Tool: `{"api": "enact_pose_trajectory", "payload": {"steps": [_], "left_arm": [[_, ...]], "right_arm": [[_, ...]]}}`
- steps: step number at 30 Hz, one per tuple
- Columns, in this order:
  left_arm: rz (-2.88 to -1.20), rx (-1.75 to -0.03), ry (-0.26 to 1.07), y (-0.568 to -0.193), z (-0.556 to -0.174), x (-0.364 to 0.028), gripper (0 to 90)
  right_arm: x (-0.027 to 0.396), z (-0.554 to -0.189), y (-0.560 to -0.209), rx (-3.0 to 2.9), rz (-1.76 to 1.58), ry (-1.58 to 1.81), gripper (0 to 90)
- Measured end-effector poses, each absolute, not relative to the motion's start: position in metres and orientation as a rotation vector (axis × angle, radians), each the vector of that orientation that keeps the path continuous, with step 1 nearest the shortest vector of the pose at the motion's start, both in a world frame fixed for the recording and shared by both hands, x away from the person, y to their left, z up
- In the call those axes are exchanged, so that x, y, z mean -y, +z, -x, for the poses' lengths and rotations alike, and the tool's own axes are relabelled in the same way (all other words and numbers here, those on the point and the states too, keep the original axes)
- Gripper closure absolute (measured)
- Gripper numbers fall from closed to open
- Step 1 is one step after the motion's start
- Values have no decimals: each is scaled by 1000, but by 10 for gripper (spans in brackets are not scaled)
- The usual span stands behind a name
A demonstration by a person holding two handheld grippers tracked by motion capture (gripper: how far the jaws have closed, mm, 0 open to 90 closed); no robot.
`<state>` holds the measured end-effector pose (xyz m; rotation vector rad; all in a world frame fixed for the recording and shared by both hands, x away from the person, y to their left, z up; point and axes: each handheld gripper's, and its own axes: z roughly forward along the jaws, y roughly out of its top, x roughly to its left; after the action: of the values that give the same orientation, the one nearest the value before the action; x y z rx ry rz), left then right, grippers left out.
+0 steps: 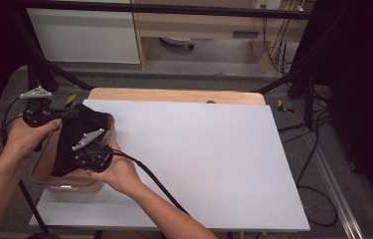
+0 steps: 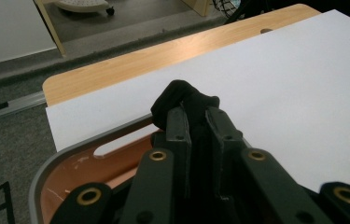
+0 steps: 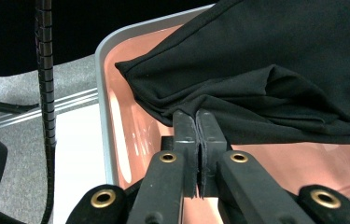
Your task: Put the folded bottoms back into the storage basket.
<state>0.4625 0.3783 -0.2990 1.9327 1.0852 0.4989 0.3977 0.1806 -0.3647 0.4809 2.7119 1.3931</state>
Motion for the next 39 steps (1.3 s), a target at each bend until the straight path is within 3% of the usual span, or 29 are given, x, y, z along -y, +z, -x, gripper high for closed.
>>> {"api": "enact_pose_trajectory", "payload": {"steps": [8, 10, 13, 14, 27, 34, 39], "left_arm": [[-1936, -1084, 490, -306, -468, -379, 800], [-1925, -1100, 501, -311, -471, -378, 751], [-1901, -1125, 587, -312, -474, -375, 460], [-1885, -1130, 596, -309, -473, -374, 406], [-1884, -1074, 660, -295, -425, -338, 242], [-1939, -1038, 679, -301, -397, -310, 152], [-1909, -1040, 638, -311, -382, -295, 116]], "right_arm": [[-185, -399, -369, -2725, -506, 1344, 891], [-185, -400, -371, -2730, -516, 1327, 877], [-184, -398, -368, -2721, -568, 1309, 643], [-182, -397, -366, -2716, -563, 1297, 586], [-89, -388, -334, -2464, -656, 1345, 132], [-50, -404, -330, -2384, -766, 1345, 41], [-31, -411, -327, -2380, -791, 1371, 54]]}}
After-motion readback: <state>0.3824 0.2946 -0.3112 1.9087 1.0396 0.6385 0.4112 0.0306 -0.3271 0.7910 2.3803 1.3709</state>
